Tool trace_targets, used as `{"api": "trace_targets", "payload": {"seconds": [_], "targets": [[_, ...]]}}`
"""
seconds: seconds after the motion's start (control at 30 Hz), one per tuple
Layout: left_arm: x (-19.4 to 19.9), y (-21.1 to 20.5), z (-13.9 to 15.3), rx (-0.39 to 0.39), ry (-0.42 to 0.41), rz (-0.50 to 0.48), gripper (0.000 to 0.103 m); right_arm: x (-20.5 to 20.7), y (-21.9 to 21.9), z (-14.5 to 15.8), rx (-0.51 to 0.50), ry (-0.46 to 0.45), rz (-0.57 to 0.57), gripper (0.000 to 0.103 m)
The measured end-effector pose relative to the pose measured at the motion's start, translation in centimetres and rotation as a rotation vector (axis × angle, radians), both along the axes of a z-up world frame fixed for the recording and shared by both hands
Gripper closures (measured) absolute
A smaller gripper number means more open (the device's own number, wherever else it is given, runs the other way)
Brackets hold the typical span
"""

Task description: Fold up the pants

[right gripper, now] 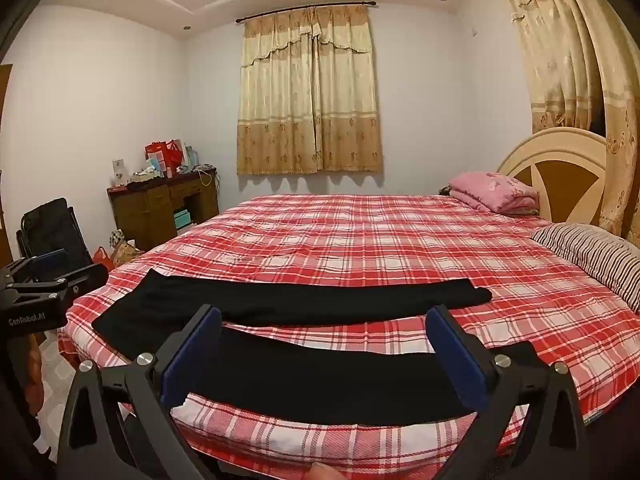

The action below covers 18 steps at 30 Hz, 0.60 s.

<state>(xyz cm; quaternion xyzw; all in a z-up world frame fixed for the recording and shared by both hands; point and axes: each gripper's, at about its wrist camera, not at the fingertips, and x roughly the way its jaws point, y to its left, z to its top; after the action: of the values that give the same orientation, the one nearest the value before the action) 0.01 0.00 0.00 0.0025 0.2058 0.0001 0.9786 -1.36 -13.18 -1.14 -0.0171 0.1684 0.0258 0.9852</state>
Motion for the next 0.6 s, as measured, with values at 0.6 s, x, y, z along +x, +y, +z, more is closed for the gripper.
{"api": "trace_targets", "payload": {"seconds": [0.6], "targets": [[0.1, 0.0, -0.4, -0.012, -0.007, 0.000, 0.000, 0.2, 0.0, -0.8, 0.002, 0.013, -0.012, 0.001]]}}
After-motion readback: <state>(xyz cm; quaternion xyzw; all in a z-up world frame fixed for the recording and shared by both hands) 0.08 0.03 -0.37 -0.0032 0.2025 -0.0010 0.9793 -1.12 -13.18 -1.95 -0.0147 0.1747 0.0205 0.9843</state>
